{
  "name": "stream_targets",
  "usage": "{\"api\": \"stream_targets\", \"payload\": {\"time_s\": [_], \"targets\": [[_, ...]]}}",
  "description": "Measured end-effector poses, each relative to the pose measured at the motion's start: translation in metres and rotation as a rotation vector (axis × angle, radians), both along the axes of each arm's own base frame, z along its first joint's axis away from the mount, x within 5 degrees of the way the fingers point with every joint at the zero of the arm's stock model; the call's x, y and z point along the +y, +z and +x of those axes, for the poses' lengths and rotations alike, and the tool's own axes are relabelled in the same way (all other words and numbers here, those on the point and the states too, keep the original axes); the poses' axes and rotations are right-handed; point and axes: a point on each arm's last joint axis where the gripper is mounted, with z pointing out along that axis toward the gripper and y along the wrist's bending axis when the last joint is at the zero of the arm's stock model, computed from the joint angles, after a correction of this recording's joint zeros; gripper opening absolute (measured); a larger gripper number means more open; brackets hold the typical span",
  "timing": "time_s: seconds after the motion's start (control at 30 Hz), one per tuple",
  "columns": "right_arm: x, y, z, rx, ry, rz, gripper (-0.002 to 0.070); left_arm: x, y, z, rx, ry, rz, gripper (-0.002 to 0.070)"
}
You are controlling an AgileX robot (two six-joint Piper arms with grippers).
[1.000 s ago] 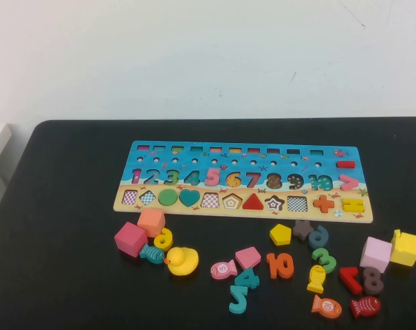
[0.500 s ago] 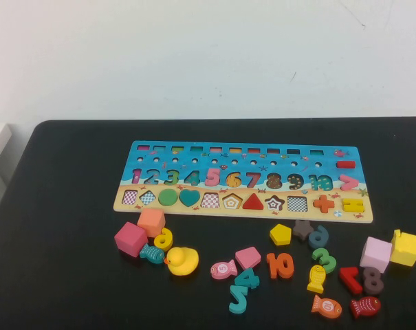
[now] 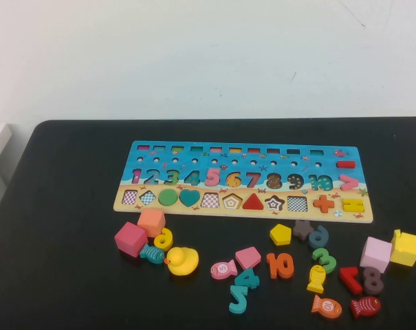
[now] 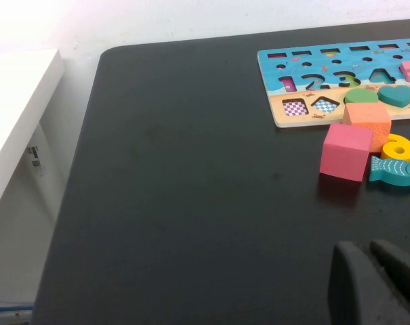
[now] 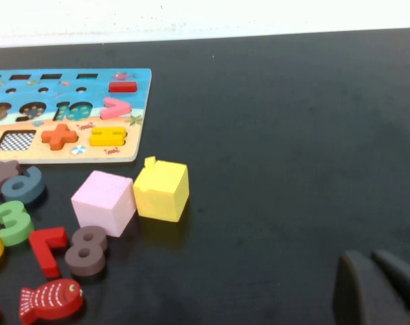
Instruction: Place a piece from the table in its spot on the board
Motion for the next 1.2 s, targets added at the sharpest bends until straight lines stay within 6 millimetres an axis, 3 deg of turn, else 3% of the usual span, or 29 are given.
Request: {"api": "stream_targets", "payload": {"time_s": [1.2], "targets": [[0.0002, 0.0036, 0.0015, -0.048, 0.003, -0.003, 0.0019, 0.0, 0.0, 0.0, 0.0, -0.001, 0.002, -0.0003]]}}
